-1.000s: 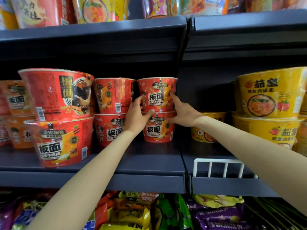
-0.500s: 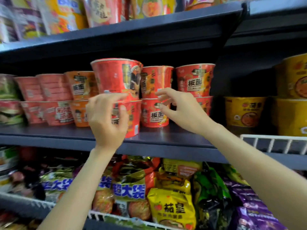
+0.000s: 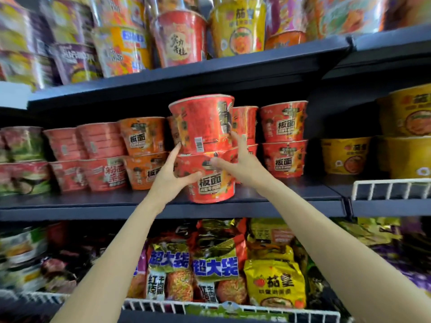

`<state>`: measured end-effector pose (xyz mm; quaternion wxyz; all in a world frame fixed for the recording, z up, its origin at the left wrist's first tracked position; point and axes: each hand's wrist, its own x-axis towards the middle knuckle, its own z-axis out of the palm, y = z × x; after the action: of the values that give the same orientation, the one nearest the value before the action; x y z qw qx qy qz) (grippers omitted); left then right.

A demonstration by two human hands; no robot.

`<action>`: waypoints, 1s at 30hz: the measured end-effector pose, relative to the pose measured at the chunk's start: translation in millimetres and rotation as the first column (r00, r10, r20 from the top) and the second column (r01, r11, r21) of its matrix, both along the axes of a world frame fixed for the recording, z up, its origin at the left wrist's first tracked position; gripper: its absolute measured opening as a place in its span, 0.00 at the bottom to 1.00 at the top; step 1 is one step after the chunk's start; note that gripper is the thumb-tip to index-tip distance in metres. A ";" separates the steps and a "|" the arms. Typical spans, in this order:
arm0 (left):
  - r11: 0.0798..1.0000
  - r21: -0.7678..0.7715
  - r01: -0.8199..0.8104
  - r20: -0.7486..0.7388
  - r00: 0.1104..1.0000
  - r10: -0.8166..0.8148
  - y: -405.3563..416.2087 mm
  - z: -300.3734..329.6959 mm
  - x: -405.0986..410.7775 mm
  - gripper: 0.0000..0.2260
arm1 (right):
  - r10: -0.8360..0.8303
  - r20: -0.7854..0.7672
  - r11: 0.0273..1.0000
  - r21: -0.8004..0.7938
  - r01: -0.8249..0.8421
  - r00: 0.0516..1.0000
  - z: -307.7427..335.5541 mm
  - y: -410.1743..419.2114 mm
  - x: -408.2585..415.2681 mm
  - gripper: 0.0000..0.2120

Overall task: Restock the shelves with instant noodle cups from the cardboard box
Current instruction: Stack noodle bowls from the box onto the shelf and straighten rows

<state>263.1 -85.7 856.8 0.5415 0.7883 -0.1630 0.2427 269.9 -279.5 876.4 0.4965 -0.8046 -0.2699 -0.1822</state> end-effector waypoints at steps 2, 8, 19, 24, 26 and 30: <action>0.998 0.066 -0.015 0.065 0.998 0.011 -14.1 2.5 -8.3 0.44 | -0.035 0.029 0.999 0.023 0.034 0.999 4.8 -22.7 -12.0 0.38; 0.990 0.141 0.005 0.243 0.969 -0.039 -89.1 14.6 -11.6 0.39 | -0.077 0.002 0.992 0.105 0.076 0.997 14.8 -103.0 -26.2 0.33; 0.995 0.079 0.054 0.184 0.981 -0.068 -189.7 -10.4 42.7 0.39 | -0.136 -0.187 0.989 0.026 0.144 0.973 13.7 -192.3 -8.9 0.38; 0.991 0.134 -0.019 0.171 0.985 -0.004 -198.0 -11.3 52.9 0.41 | -0.135 -0.216 0.990 0.007 0.140 0.967 14.2 -205.2 0.6 0.37; 0.987 0.158 -0.022 0.154 0.988 -0.002 -198.5 -10.3 49.6 0.43 | -0.149 -0.195 0.989 -0.037 0.144 0.969 18.0 -206.9 -2.5 0.38; 0.986 -0.081 0.144 0.115 0.984 -0.134 -192.7 11.2 39.8 0.37 | -0.340 0.082 0.938 0.104 0.332 0.937 30.5 -202.9 -13.6 0.33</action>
<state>302.9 -278.4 868.1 0.5821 0.7355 -0.2361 0.2539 256.3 -482.4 906.9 0.4792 -0.8061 -0.1444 -0.3157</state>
